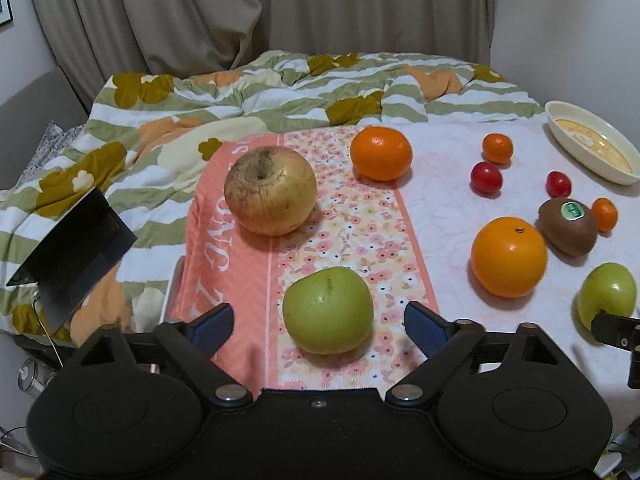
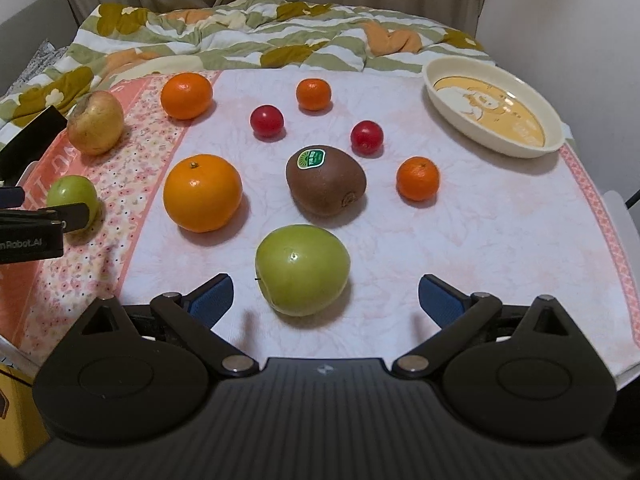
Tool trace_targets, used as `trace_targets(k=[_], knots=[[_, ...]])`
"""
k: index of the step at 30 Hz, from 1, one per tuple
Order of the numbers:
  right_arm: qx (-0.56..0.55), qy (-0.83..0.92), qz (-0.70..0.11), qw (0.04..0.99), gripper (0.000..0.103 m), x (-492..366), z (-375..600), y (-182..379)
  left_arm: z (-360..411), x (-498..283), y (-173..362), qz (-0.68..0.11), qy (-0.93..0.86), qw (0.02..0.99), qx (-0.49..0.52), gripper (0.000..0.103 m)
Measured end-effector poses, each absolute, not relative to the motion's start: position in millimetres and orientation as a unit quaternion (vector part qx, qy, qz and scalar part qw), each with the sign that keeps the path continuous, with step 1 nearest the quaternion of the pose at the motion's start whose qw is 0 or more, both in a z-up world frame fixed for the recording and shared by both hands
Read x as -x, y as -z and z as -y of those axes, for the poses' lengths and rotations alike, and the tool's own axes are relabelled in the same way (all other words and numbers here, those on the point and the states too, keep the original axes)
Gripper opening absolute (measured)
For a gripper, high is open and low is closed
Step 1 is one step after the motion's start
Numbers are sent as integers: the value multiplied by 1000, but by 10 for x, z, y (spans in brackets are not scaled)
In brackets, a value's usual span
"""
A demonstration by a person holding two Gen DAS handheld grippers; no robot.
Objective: Organize fruits
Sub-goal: 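Grasp the green apple with the left tool while the right tool grasps another green apple, then carry both green apples to the white duck bowl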
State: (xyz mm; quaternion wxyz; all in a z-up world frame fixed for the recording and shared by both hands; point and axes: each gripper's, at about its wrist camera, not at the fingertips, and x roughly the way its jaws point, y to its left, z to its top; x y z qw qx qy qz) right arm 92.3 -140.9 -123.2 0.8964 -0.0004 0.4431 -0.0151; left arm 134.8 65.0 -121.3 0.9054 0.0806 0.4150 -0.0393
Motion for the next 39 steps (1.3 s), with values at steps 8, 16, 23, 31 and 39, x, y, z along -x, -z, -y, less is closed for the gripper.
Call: trace_targets(k=[8, 16, 23, 31, 39], knots=[[-3, -3, -449, 893, 103, -1047, 1392, 1324, -669, -1495, 1326, -434, 40, 898, -62, 61], [-2, -9, -449, 894, 92, -1099, 1380, 1330, -678, -1462, 1320, -436, 48, 897, -58, 58], [2, -17, -451, 892, 74, -1113, 1343, 1361, -693, -1355, 1314, -433, 53, 898, -60, 58], [-7, -19, -447, 895, 72, -1032, 1402, 1304, -629, -1189, 1191, -423, 61, 902, -56, 58], [-13, -31, -427, 904, 72, -904, 1618, 1000, -341, -1033, 871, -401, 65, 912, -61, 58]])
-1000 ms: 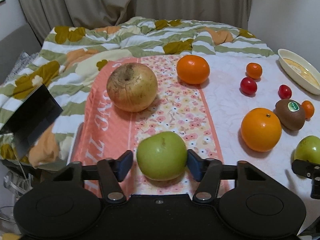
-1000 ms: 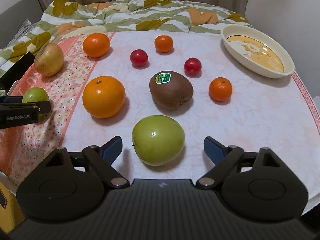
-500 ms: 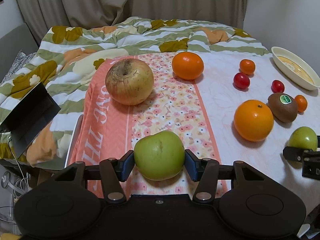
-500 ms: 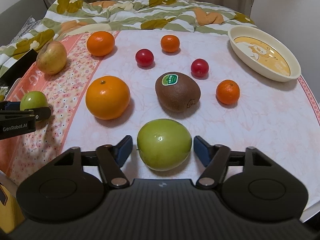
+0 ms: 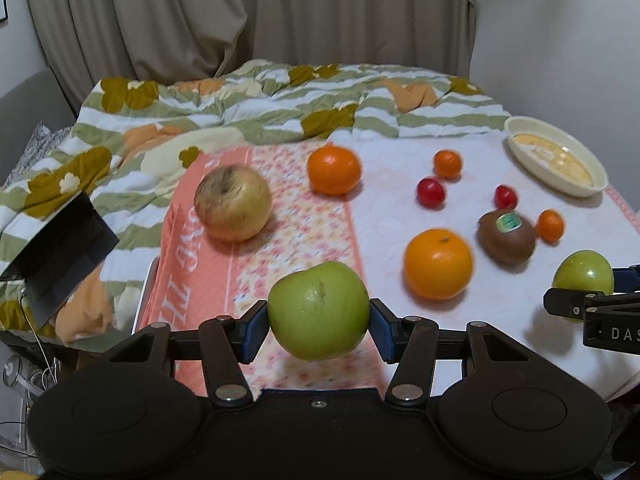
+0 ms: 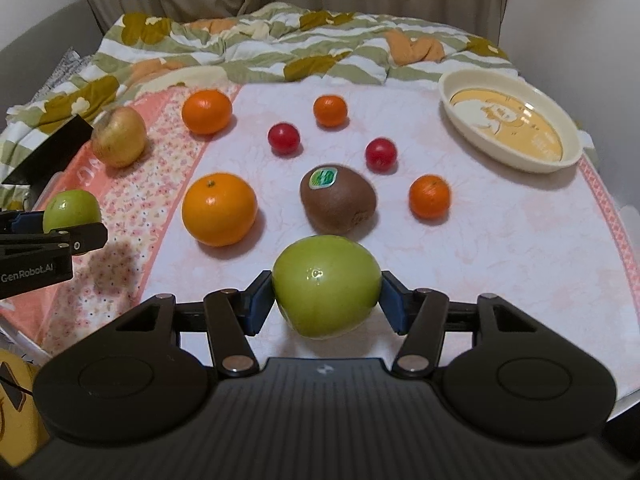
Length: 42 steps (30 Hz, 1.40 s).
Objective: Organize fruits
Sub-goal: 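Carry both green apples to the white duck bowl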
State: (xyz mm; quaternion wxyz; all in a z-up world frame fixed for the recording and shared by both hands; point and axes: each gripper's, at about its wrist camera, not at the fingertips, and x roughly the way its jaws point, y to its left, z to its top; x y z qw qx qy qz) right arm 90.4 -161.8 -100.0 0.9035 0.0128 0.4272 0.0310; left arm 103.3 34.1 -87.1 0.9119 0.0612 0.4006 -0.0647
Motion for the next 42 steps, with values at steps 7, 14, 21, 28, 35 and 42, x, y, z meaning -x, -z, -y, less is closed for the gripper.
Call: trace_targets(k=[7, 14, 21, 28, 35, 42], knots=[[-11, -47, -413, 909, 72, -874, 2103, 688, 160, -965, 516, -378, 55, 923, -55, 58], [3, -66, -398, 915, 72, -985, 2821, 388, 742, -1057, 258, -356, 42, 933, -36, 58], [23, -75, -386, 919, 72, -1284, 3473, 230, 1326, -1330, 162, -347, 45, 937, -16, 58], [30, -64, -384, 921, 72, -1737, 3943, 224, 1855, -1768, 207, -352, 79, 932, -28, 58], [9, -34, -393, 919, 72, -2255, 4283, 350, 2333, -2427, 403, -364, 135, 919, -63, 58], [-9, -7, -405, 914, 72, -2653, 4464, 555, 2686, -2973, 706, -376, 187, 901, -107, 58]])
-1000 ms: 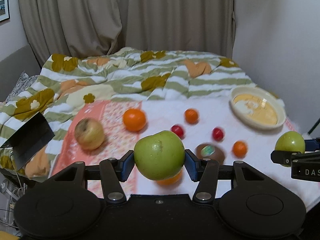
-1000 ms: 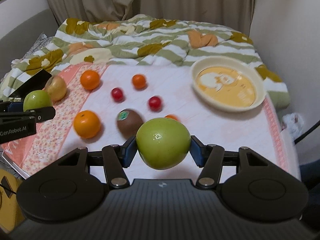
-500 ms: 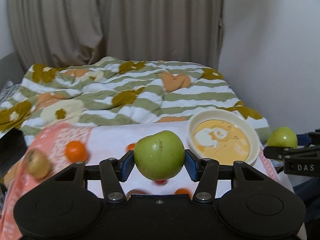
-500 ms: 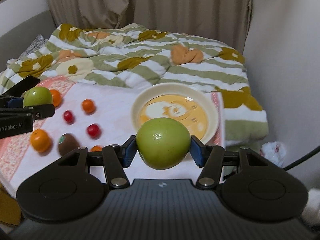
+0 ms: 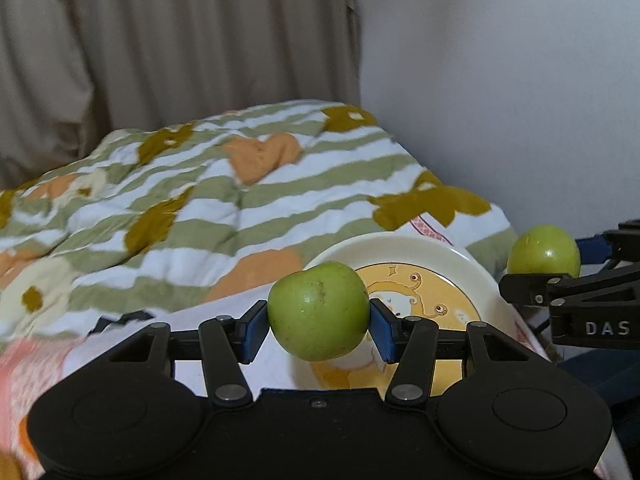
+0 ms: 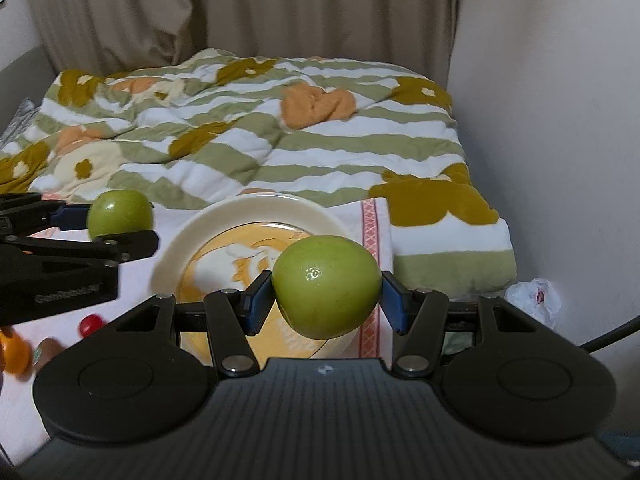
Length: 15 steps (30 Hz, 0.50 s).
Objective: Organize fruits
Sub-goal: 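Carry both green apples to the white duck bowl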
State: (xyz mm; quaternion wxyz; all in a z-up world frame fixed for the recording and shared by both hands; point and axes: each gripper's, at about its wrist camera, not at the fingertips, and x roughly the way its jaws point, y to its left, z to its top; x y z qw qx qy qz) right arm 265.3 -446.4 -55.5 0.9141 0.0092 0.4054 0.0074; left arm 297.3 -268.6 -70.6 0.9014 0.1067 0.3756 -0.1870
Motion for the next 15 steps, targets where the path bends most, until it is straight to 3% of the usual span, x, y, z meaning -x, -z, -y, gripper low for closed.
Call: trace_targets(k=[15], knots=[[-40, 38, -428, 902, 72, -2927, 4760, 820, 3245, -3442, 1275, -397, 247, 864, -186, 58]])
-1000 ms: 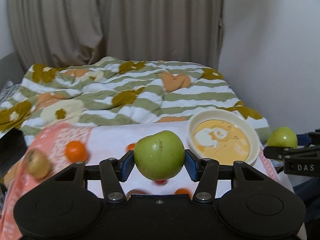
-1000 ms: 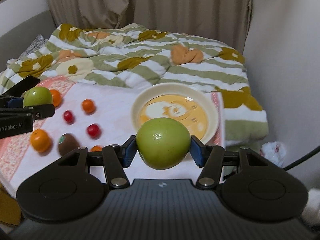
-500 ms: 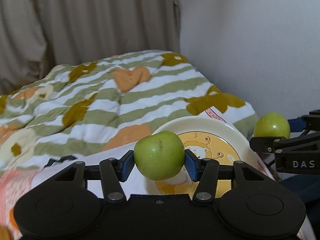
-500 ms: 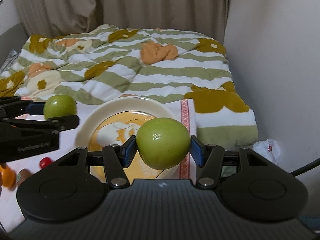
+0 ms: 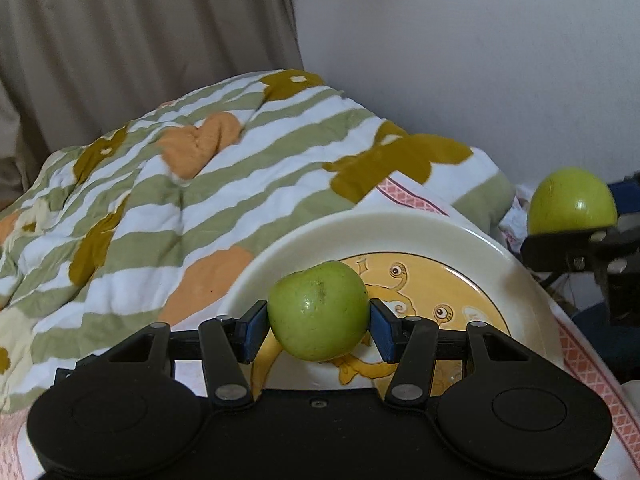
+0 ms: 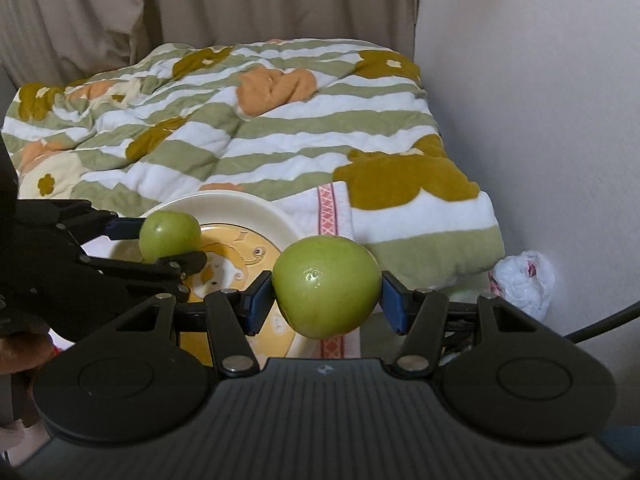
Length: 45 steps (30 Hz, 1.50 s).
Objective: Organize fruits
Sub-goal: 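Carry both green apples to the white duck bowl, then open the left tool over the bowl while the right tool releases its apple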
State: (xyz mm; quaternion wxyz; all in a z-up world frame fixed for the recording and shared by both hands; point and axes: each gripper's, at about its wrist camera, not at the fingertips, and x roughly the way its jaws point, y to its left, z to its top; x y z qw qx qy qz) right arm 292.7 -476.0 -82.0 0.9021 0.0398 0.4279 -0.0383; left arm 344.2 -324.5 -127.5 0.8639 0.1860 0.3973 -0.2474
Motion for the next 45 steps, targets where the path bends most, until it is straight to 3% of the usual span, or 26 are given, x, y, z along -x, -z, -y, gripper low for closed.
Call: trace_targets(k=[2, 3, 5, 15, 40, 42, 43, 45], knots=[[-44, 41, -428, 902, 72, -2936, 4796, 827, 3267, -3449, 1297, -400, 246, 863, -187, 64], [-45, 42, -429, 901, 72, -2938, 4811, 825, 3276, -3449, 1287, -396, 244, 865, -189, 81], [-48, 44, -428, 901, 72, -2947, 4847, 810, 3272, -3420, 1237, -381, 245, 871, -191, 100], [-41, 18, -421, 906, 72, -3061, 4809, 721, 2994, -3339, 1104, -404, 234, 869, -161, 100], [105, -98, -416, 898, 72, -3332, 4122, 1375, 2398, -2989, 1002, -437, 177, 875, -105, 100], [113, -96, -401, 904, 83, -3278, 4107, 1326, 2384, -2960, 992, -437, 174, 876, -103, 100], [120, -93, -391, 908, 98, -3243, 4096, 1283, 2379, -2948, 985, -437, 173, 877, -103, 100], [128, -87, -368, 917, 103, -3165, 4100, 1193, 2367, -2908, 967, -434, 169, 879, -103, 100]])
